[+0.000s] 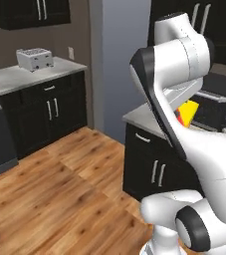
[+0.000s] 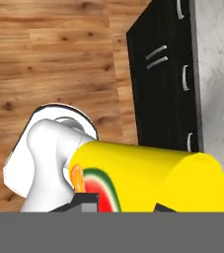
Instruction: There is a tray on the dining counter. Grab the cup, mug, and pitcher and place them on the tray. The pitcher may be placed next to the tray if it cannot fit the tray.
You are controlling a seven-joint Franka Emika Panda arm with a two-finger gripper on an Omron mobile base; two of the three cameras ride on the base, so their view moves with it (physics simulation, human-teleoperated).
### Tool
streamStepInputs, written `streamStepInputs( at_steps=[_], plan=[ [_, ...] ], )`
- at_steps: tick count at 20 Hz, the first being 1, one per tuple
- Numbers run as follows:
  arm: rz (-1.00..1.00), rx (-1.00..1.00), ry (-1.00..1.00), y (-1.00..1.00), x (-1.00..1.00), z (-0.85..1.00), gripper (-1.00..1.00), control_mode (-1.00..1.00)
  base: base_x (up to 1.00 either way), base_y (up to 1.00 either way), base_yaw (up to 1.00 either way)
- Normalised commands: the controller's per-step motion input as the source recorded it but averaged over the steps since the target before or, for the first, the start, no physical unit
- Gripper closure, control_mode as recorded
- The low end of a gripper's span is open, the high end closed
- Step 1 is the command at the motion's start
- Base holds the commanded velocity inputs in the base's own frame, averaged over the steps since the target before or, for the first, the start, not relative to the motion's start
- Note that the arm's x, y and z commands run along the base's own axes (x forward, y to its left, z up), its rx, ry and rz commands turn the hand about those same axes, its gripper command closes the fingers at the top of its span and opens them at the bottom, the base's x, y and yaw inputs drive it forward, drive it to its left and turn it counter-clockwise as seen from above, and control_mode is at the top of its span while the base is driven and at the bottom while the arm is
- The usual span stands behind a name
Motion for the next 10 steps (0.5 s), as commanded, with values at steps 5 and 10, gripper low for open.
streamStepInputs(
  at_steps=[5,10],
  plan=[
    [0.0,0.0,0.0,0.0,0.0,0.0,1.0,1.0,0.05,0.46,0.63],
    [0.0,0.0,0.0,0.0,0.0,0.0,1.0,1.0,0.29,0.47,0.57]
  ],
)
